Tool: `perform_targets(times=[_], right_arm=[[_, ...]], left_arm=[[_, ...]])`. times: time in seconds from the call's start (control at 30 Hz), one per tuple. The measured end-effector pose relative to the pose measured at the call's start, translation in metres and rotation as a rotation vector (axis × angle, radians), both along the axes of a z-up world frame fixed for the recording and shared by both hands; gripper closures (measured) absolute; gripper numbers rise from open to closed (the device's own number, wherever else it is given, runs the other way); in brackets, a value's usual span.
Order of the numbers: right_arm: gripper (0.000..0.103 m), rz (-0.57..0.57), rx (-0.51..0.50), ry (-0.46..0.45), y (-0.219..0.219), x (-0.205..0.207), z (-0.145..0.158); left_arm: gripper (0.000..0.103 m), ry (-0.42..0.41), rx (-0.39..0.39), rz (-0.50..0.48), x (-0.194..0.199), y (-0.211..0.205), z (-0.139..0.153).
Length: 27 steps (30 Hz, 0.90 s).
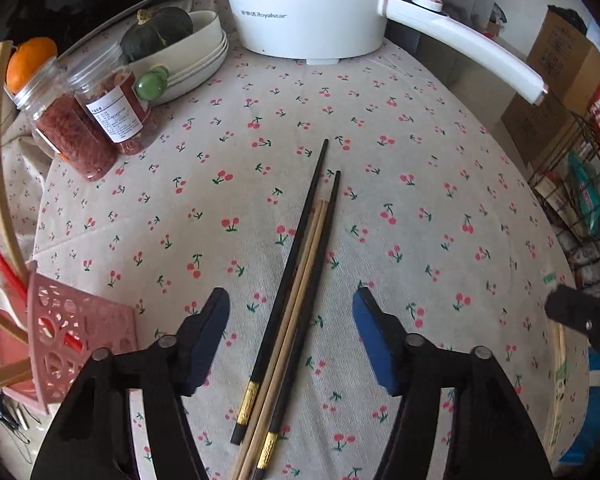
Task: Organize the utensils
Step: 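Grasp a black chopstick with the left tool while the right tool holds the wrapped chopsticks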
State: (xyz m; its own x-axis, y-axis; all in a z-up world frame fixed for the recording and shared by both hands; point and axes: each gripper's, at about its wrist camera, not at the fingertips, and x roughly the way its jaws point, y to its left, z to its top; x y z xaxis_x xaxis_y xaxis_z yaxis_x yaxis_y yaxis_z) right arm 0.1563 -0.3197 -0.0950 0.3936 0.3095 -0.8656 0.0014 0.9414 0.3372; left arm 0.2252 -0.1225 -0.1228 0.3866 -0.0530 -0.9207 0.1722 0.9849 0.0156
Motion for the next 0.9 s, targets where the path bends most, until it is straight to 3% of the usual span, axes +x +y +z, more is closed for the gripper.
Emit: perform_targets(times=[0.07, 0.17, 0.27, 0.67, 0.9], right_arm=[[0.099, 0.005, 0.003, 0.000, 0.000, 0.001, 0.000], [0.099, 0.015, 0.009, -0.002, 0.001, 0.003, 0.000], [0.099, 0.026, 0.009, -0.009, 0.002, 0.004, 0.001], [0.099, 0.042, 0.007, -0.015, 0.009, 0.007, 0.002], [0.099, 0.044, -0.008, -0.016, 0.011, 0.008, 0.001]], left_arm=[[0.072, 0.002, -0.037, 0.038, 0.014, 0.005, -0.005], [0.084, -0.011, -0.062, 0.047, 0.027, 0.006, -0.008], [0.090, 0.005, -0.056, 0.026, 0.034, 0.002, -0.012], [0.093, 0.083, -0.013, -0.002, 0.050, -0.001, -0.031], [0.094, 0.088, 0.017, -0.007, 0.060, -0.007, -0.032]])
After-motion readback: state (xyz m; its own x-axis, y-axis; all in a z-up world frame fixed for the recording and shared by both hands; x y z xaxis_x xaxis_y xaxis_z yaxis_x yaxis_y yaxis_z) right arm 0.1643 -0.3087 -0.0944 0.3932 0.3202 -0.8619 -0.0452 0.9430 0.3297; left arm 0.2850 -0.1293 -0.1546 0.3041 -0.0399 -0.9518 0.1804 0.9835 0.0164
